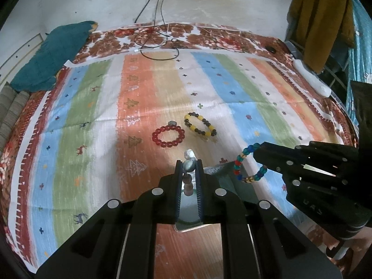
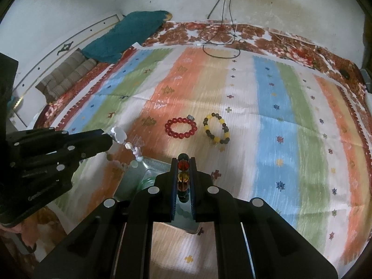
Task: Organize jewelry
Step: 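Open right gripper over the tin while left gripper releases the white bracelet into it, then move both open grippers toward the red and yellow-black bead bracelets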
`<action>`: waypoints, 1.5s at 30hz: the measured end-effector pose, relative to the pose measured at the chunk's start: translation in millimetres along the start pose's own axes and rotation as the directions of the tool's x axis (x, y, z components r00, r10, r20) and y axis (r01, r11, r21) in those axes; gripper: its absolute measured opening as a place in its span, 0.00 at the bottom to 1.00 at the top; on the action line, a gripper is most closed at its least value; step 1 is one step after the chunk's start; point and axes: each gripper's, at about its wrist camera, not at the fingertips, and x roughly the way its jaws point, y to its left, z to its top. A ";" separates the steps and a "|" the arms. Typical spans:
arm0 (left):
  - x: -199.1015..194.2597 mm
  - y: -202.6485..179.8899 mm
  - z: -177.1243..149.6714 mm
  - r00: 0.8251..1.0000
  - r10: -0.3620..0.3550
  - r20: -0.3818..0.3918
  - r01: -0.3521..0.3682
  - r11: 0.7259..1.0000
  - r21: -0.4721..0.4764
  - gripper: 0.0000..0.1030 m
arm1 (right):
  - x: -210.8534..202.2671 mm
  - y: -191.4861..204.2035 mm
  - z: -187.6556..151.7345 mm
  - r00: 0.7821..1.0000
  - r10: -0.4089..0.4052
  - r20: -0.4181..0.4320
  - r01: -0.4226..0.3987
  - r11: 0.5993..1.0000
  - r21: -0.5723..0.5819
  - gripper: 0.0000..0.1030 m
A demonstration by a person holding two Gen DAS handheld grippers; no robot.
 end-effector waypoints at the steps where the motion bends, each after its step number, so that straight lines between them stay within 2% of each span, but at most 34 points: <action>1: 0.4 -0.4 -0.7 1.000 -0.004 -0.003 0.004 1.000 0.000 0.10 | 0.2 0.7 -0.8 1.000 0.000 -0.002 0.000 1.000 -0.002 0.10; 6: 9.3 5.7 -0.5 0.998 0.021 -0.052 -0.023 0.999 -0.037 0.12 | 8.2 -3.2 -1.3 0.998 -0.046 -0.048 0.047 0.999 0.016 0.12; 7: 9.7 7.6 -1.2 0.998 0.032 -0.055 -0.034 0.998 -0.043 0.12 | 8.9 -5.1 -1.4 0.998 -0.048 -0.051 0.049 0.999 0.021 0.15; 9: 10.7 11.7 -1.0 0.997 0.044 -0.061 -0.048 0.997 -0.056 0.15 | 9.4 -9.0 -1.0 0.997 -0.054 -0.052 0.056 0.998 0.034 0.32; 13: 10.2 17.1 -0.4 0.997 0.051 -0.061 -0.055 0.996 -0.072 0.25 | 11.7 -15.0 1.0 0.996 -0.062 -0.058 0.065 0.997 0.052 0.33; 23: 19.8 30.5 4.1 0.994 0.078 -0.081 -0.086 0.990 -0.109 0.36 | 21.3 -29.0 9.2 0.993 -0.088 -0.083 0.094 0.993 0.075 0.38; 25: 22.4 33.0 6.1 0.993 0.084 -0.085 -0.093 0.989 -0.115 0.41 | 23.6 -31.1 10.7 0.992 -0.092 -0.088 0.099 0.992 0.074 0.39; 30: 30.6 37.2 11.0 0.990 0.101 -0.098 -0.113 0.987 -0.118 0.48 | 27.9 -34.8 16.0 0.990 -0.104 -0.092 0.111 0.991 0.077 0.47; 45: 66.6 50.8 35.8 0.975 0.155 -0.157 -0.173 0.979 -0.108 0.63 | 54.6 -46.1 34.9 0.980 -0.147 -0.134 0.157 0.985 0.073 0.57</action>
